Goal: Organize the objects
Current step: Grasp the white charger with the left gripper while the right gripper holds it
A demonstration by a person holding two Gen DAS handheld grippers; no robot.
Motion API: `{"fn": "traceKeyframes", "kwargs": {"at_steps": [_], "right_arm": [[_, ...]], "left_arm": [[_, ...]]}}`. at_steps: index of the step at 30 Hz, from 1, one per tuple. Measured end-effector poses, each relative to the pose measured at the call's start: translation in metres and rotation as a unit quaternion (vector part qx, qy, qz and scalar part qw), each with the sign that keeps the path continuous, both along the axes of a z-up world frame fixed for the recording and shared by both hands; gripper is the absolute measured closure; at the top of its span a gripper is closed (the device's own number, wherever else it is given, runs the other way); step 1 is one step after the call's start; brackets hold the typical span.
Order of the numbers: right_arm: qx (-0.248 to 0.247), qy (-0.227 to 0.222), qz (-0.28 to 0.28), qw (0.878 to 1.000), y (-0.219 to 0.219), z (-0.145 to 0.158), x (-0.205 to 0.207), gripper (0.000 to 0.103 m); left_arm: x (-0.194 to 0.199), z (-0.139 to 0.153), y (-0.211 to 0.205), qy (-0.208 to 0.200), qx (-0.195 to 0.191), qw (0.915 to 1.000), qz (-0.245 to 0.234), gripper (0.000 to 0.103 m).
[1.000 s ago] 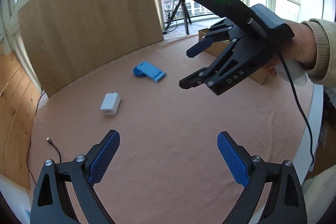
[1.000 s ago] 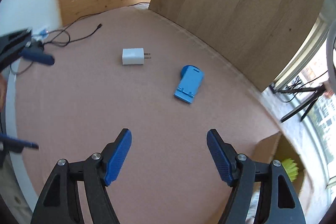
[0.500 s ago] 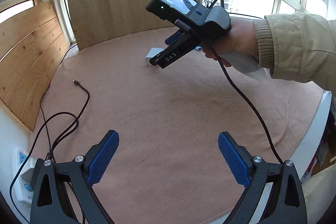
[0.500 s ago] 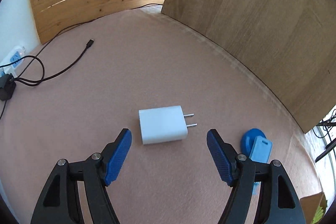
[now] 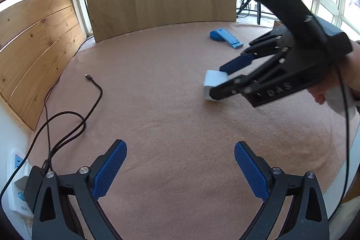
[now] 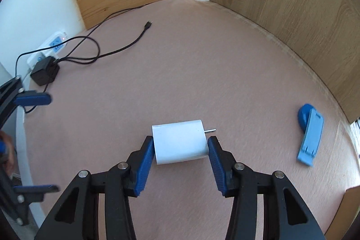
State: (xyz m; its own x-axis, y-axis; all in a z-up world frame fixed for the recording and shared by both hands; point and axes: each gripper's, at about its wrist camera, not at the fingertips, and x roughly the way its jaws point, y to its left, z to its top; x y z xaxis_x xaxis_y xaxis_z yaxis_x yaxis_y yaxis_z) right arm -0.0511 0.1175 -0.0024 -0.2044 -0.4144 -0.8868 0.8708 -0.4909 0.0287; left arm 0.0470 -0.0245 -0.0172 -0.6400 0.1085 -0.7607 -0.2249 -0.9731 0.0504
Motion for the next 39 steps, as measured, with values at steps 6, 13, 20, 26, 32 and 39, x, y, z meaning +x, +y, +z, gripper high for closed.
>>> {"fn": "traceKeyframes", "kwargs": {"at_steps": [6,13,20,26,32,39], "right_arm": [[-0.003,-0.007,0.009,1.000,0.040,0.000,0.039,0.059],[-0.034,0.022,0.016,0.999,0.062,-0.002,0.064,0.058],[-0.041,0.048,0.006,0.998,0.063,-0.015,0.078,0.052],[-0.059,0.048,0.015,0.997,0.064,-0.016,0.074,0.051],[-0.069,0.048,0.023,0.996,0.064,-0.016,0.073,0.060],[-0.069,0.055,0.024,0.996,0.063,-0.014,0.075,0.060]], "left_arm": [[-0.006,-0.001,0.009,-0.010,0.030,0.9995,-0.002,0.005],[-0.048,0.020,0.007,-0.029,0.107,0.9933,0.035,0.005],[-0.068,-0.005,0.054,-0.089,0.080,0.9919,-0.044,0.010],[-0.071,-0.019,0.069,-0.119,0.101,0.9860,-0.059,0.032],[-0.070,-0.020,0.073,-0.122,0.103,0.9847,-0.069,0.055],[-0.070,-0.020,0.076,-0.128,0.104,0.9834,-0.076,0.062]]}}
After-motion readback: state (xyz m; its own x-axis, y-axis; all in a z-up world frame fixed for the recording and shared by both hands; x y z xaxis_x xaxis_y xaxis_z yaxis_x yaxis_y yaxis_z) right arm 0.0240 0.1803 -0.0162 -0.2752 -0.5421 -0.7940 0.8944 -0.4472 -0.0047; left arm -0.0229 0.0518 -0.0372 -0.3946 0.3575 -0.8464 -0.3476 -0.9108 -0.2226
